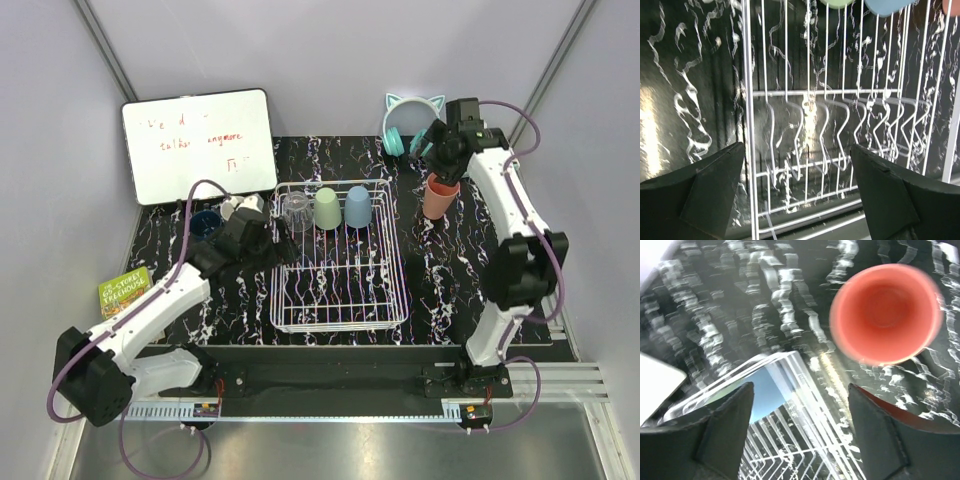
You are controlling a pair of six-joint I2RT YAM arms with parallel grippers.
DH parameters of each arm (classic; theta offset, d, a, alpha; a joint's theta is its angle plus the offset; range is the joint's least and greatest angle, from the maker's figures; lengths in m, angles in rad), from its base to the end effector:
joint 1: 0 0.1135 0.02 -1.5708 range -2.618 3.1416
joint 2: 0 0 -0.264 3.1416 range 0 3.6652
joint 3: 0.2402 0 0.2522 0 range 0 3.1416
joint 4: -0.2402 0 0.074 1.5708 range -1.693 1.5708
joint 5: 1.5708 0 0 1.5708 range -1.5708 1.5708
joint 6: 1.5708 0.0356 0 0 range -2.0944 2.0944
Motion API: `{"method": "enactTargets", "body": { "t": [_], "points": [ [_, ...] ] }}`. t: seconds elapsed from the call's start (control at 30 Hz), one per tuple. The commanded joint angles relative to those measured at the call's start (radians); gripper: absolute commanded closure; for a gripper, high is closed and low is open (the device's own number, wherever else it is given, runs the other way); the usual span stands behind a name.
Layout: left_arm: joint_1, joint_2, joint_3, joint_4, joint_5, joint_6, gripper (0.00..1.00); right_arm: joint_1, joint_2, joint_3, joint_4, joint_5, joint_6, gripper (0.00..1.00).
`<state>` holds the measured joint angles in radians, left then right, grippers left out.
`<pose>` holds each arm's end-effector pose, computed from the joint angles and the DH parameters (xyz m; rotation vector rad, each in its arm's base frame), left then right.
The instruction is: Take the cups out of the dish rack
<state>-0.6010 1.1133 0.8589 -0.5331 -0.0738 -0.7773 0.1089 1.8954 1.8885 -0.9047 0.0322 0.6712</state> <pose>0.1935 -0.1295 0.2692 -0.2511 2.4196 -0.5695 0.4143 0.0441 0.3354 0.7083 2.4027 0.2885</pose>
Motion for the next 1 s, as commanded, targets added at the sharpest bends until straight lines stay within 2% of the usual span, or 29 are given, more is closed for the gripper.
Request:
{"method": "enactTargets", "body": {
  "t": [0.0, 0.13, 0.27, 0.33, 0.47, 0.6, 0.7, 0.97],
  "points": [
    [0.001, 0.035, 0.135, 0.038, -0.095, 0.119, 0.07, 0.09, -0.221, -0.141, 0.265, -0.069, -0.065, 0.11],
    [0.001, 0.15, 0.25, 0.041, -0.129, 0.19, 0.07, 0.173, -0.37, -0.288, 0.338, -0.046, -0.079, 0.09],
    [0.001, 0.305, 0.418, 0.038, -0.149, 0.249, 0.07, 0.261, -0.527, -0.551, 0.488, 0.044, -0.084, 0.08],
    [0.001, 0.397, 0.471, 0.039, -0.146, 0.291, 0.07, 0.29, -0.642, -0.699, 0.541, 0.061, -0.081, 0.02],
    [0.001, 0.528, 0.593, 0.062, -0.107, 0.337, 0.07, 0.299, -0.861, -0.94, 0.682, 0.071, -0.041, 0.0],
    [0.003, 0.635, 0.655, 0.09, -0.092, 0.351, 0.06, 0.301, -1.021, -1.029, 0.652, 0.037, -0.036, 0.0],
    [0.003, 0.703, 0.715, 0.097, -0.07, 0.362, 0.05, 0.302, -1.074, -1.057, 0.629, -0.02, -0.033, 0.0],
    [0.003, 0.829, 0.854, 0.096, -0.075, 0.381, 0.04, 0.302, -1.115, -1.097, 0.607, -0.09, -0.036, 0.0]
  ]
}}
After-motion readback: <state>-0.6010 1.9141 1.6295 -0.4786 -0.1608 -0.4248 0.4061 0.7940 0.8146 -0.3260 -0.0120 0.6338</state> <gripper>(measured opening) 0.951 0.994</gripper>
